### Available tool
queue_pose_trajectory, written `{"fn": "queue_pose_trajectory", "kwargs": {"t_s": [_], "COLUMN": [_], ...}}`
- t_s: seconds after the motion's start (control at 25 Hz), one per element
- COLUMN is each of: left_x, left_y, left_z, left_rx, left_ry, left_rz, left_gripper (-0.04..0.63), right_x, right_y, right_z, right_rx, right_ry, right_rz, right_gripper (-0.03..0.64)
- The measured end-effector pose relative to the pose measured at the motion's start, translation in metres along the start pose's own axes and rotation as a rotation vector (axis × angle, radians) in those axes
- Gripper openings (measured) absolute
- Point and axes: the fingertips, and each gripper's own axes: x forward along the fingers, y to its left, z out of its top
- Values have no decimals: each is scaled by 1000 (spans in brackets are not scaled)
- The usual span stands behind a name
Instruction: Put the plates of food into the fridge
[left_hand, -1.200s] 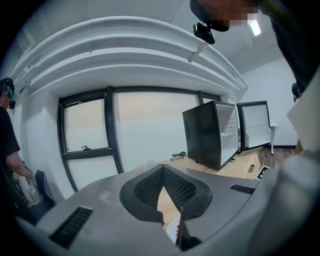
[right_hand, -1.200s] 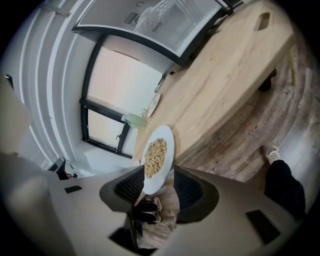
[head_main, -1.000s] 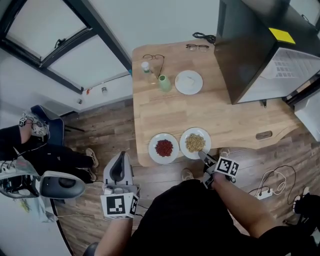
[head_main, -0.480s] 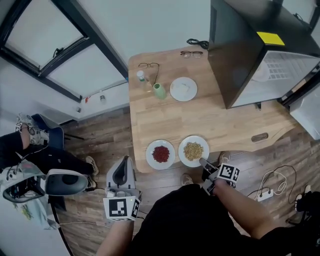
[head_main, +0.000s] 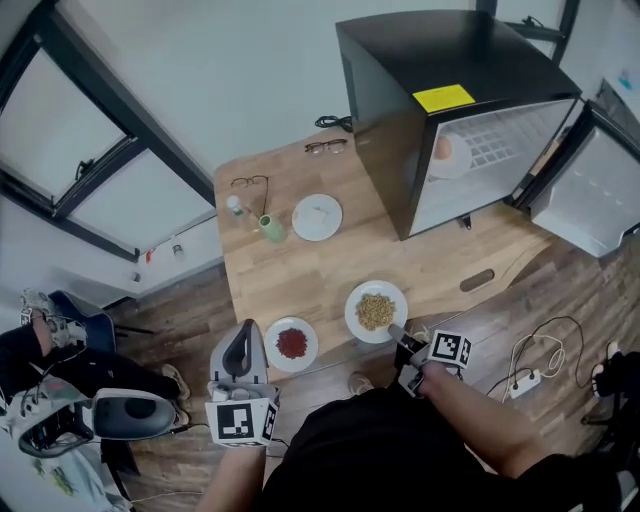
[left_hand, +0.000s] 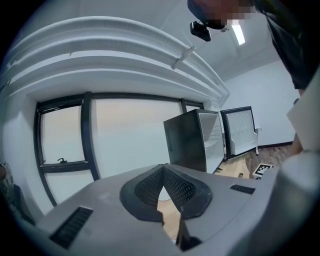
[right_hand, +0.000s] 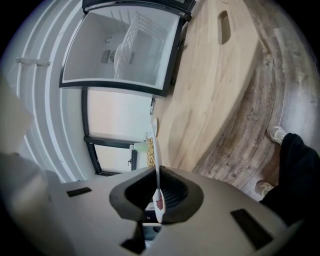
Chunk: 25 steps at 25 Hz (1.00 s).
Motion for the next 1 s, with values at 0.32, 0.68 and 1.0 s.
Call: {"fn": "queue_pose_trajectory", "kwargs": {"t_s": [0.32, 0.68, 1.0], "left_x": [30, 74, 128], "left_y": [-23, -57, -85], "left_z": [5, 20, 52], "left_rx": [-68, -86, -72], "left_ry": [5, -14, -56], "left_rz": [-37, -81, -123], "left_gripper": [3, 3, 3], "right_x": [-37, -92, -129], "right_y": [25, 45, 77], "right_z": [56, 131, 209], "right_rx": [-8, -3, -38], "right_ry": [-81, -217, -331], "right_rz": [15, 30, 52], "right_gripper": [32, 32, 32]}}
